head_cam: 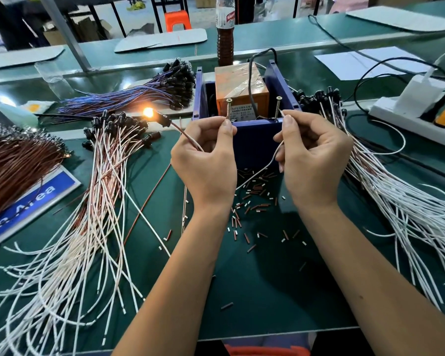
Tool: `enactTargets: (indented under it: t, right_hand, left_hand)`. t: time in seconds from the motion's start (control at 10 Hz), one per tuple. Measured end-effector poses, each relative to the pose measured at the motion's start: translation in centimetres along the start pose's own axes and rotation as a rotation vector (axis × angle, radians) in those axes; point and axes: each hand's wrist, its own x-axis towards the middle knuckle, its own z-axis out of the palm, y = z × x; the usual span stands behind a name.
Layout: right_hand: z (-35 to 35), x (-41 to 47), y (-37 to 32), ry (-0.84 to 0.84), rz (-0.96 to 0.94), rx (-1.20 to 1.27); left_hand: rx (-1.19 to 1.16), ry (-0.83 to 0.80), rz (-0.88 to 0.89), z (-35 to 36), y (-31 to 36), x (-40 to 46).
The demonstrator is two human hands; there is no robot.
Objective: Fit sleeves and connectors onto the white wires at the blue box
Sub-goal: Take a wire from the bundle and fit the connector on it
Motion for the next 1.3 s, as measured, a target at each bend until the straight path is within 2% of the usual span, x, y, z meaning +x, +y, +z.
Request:
enactTargets:
  t: [1.3]
  right_hand:
    - [0.14, -0.13, -0.11, -0.009, -0.025, -0.05]
  left_hand:
    - [0.043, -0.008, 0.007, -0.04, 0.19, -0.21]
